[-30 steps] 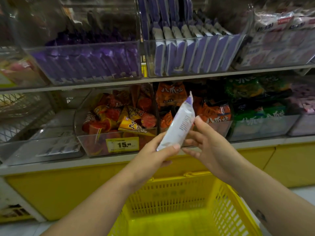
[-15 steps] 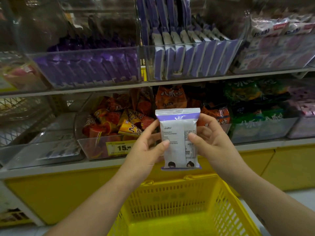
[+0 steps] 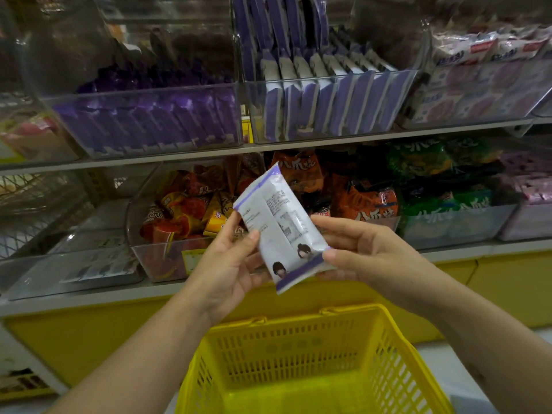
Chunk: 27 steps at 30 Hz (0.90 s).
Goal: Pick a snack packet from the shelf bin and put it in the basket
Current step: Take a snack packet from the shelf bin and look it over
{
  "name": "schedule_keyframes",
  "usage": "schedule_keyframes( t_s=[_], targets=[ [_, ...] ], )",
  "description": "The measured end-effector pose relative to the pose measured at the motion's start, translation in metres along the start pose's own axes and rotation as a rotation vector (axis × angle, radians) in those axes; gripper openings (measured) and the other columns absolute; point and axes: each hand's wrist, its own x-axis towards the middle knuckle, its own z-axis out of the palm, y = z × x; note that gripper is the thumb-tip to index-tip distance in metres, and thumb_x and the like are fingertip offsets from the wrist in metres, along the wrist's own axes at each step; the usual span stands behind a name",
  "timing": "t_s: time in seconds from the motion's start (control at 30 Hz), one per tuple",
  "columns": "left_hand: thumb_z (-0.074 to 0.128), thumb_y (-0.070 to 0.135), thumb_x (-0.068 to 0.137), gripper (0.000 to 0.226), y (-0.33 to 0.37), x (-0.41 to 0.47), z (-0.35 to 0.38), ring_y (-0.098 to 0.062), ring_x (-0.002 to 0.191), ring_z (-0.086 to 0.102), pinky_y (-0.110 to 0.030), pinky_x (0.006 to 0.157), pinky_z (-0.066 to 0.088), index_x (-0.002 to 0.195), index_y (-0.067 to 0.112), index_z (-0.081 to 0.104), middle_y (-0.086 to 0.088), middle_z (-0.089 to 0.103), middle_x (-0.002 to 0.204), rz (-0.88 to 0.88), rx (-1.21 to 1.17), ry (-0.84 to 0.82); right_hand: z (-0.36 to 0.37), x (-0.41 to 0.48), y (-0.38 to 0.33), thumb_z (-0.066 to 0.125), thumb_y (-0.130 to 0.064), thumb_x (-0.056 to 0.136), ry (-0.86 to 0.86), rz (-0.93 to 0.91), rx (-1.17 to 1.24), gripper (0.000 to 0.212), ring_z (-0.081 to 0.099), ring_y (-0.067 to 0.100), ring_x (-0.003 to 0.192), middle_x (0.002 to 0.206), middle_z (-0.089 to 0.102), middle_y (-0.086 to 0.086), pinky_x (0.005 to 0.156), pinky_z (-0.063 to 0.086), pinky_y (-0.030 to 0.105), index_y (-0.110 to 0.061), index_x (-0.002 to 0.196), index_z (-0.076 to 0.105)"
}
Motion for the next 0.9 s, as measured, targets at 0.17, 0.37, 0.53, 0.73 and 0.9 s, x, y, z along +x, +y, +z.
schedule_keyframes(
  t_s=[0.17, 0.37, 0.53, 0.73, 0.9],
  targets=[
    [0.063, 0.020, 0.077, 0.060, -0.001, 0.000, 0.001, -0.026, 0.091, 0.072, -0.041, 0.059, 0.058, 0.132, 0.039, 0.045, -0.008, 0.073, 0.111, -0.032, -0.012, 0.025, -0.001, 0.001, 0.003, 0.057, 0.010, 0.087, 0.075, -0.009, -0.048, 0.047, 0.070, 0.012, 0.100, 0.108, 0.074, -0.005, 0.074, 0.057, 0.020, -0.024, 0.120, 0.059],
    [0.068, 0.024, 0.071, 0.051, 0.002, -0.002, 0.004, -0.021, 0.085, 0.073, -0.036, 0.058, 0.059, 0.117, 0.036, 0.052, -0.005, 0.074, 0.108, 0.001, 0.028, 0.038, -0.004, 0.003, 0.014, 0.052, 0.010, 0.091, 0.096, 0.020, -0.027, 0.045, 0.071, 0.013, 0.098, 0.105, 0.075, -0.005, 0.073, 0.057, 0.021, -0.027, 0.114, 0.063],
    [0.078, 0.031, 0.057, 0.059, 0.001, -0.003, 0.014, -0.015, 0.082, 0.073, -0.027, 0.056, 0.055, 0.110, 0.029, 0.053, 0.002, 0.075, 0.098, 0.119, 0.167, 0.124, -0.008, 0.006, 0.025, 0.051, 0.009, 0.090, 0.081, 0.164, 0.183, 0.039, 0.072, 0.017, 0.088, 0.106, 0.074, 0.007, 0.069, 0.057, 0.025, -0.019, 0.109, 0.070],
    [0.088, 0.047, 0.048, 0.069, -0.002, -0.009, 0.021, -0.015, 0.088, 0.073, -0.028, 0.058, 0.058, 0.104, 0.033, 0.050, 0.008, 0.073, 0.095, 0.239, 0.335, 0.123, -0.004, 0.008, 0.033, 0.065, -0.016, 0.079, 0.010, 0.271, 0.377, 0.029, 0.071, 0.019, 0.090, 0.111, 0.071, 0.011, 0.070, 0.058, 0.029, -0.017, 0.106, 0.075],
    [0.077, 0.039, 0.065, 0.048, -0.002, -0.009, 0.016, -0.014, 0.080, 0.074, -0.026, 0.059, 0.057, 0.106, 0.032, 0.052, 0.004, 0.075, 0.092, 0.248, 0.363, 0.130, 0.003, 0.008, 0.031, 0.066, -0.032, 0.080, 0.029, 0.227, 0.342, 0.035, 0.068, 0.016, 0.093, 0.112, 0.071, 0.007, 0.069, 0.055, 0.025, -0.021, 0.113, 0.072]
  ],
)
